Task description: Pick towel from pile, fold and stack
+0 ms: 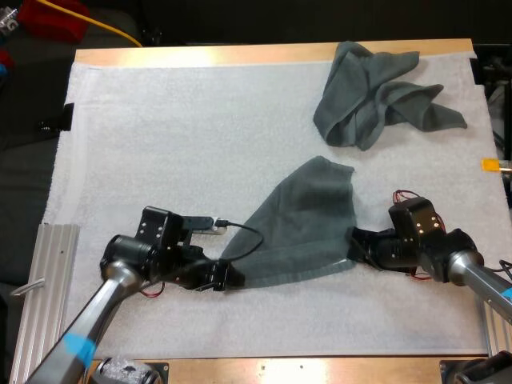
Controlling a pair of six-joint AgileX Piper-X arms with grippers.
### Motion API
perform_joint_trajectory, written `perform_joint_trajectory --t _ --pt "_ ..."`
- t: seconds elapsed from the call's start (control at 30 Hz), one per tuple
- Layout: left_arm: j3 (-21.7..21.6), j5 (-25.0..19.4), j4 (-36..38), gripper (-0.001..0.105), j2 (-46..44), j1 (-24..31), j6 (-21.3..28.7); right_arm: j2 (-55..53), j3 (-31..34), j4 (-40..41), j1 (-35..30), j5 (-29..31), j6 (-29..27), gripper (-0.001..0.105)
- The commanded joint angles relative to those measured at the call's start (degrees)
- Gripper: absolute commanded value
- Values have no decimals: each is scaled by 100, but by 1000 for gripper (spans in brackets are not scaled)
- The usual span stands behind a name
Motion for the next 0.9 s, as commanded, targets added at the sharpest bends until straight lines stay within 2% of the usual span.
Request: perform_joint_trajectory --t 0.0,0.27,0.37,0.43,0.47,0.67,0.77,0.87 --pt "-9 81 -117 68 85 -24 -44 -45 10 52 7 7 -65 0" --pt "-9 122 -482 68 945 -24 -44 -45 10 52 7 7 -65 0" --pt "-9 505 -611 68 1174 -24 -44 -45 10 52 7 7 -65 0" --pt "-9 1013 -765 68 1337 -24 -44 -45 10 52 7 7 -65 0" --pt "-9 1106 -786 68 1368 -24 -44 -45 10 52 7 7 -65 0" --pt "-9 1148 -818 68 1680 -24 -44 -45 10 52 7 7 -65 0" --pt "-9 1114 -805 53 1708 -24 -44 -45 10 52 7 7 -65 0" --pt "-9 1116 -756 22 1708 -24 -44 -45 10 52 7 -5 -65 0"
